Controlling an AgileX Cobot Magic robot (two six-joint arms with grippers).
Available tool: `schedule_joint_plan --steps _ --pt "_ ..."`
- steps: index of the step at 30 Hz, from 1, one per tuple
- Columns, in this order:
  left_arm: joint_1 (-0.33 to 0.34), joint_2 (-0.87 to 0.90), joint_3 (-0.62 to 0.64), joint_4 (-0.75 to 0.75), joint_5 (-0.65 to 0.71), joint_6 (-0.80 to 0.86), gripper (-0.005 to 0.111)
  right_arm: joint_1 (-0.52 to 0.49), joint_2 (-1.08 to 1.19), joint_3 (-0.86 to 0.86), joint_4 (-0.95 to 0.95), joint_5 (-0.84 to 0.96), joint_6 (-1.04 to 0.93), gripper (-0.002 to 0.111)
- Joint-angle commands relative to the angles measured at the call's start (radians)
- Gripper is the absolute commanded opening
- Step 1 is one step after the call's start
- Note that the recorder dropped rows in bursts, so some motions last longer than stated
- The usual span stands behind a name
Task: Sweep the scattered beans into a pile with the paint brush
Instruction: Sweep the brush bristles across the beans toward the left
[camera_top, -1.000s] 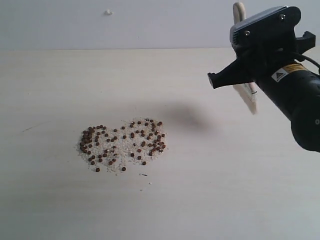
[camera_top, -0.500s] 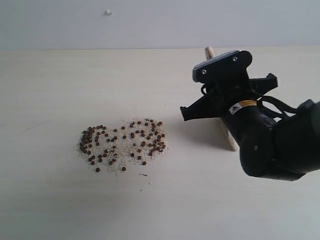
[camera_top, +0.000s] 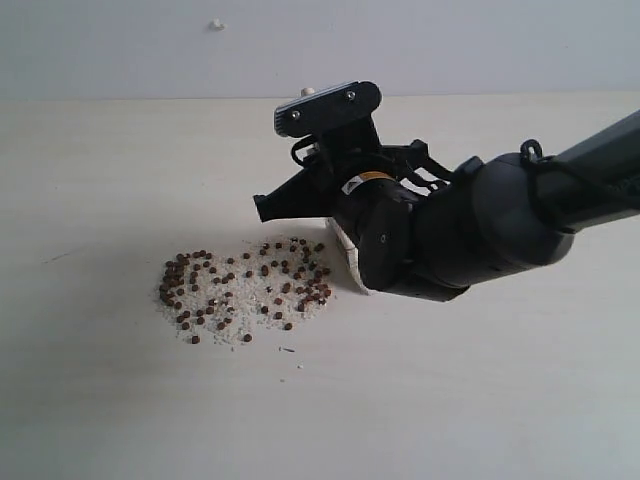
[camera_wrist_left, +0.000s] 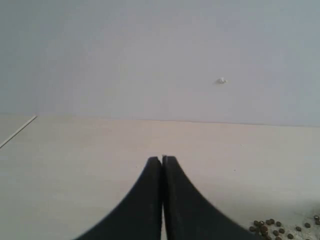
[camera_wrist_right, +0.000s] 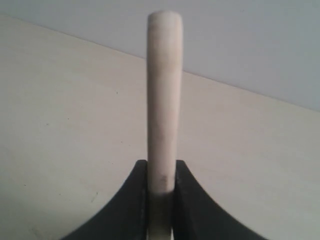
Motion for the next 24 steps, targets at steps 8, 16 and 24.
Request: schedule_joint_plan --steps 8,16,24 --pt "-0.007 -0.005 0.002 0.001 0.004 0.004 0.0 0.098 0.033 -0.065 0.064 -0.01 0.062 0.0" --pt "-0.007 -0.005 0.002 0.001 0.004 0.004 0.0 0.108 -0.048 -0.065 0.138 -0.105 -0.146 0.0" --pt "-0.007 -0.005 0.002 0.001 0.004 0.004 0.0 0.108 -0.154 -0.065 0.128 -0.043 -0.107 0.0"
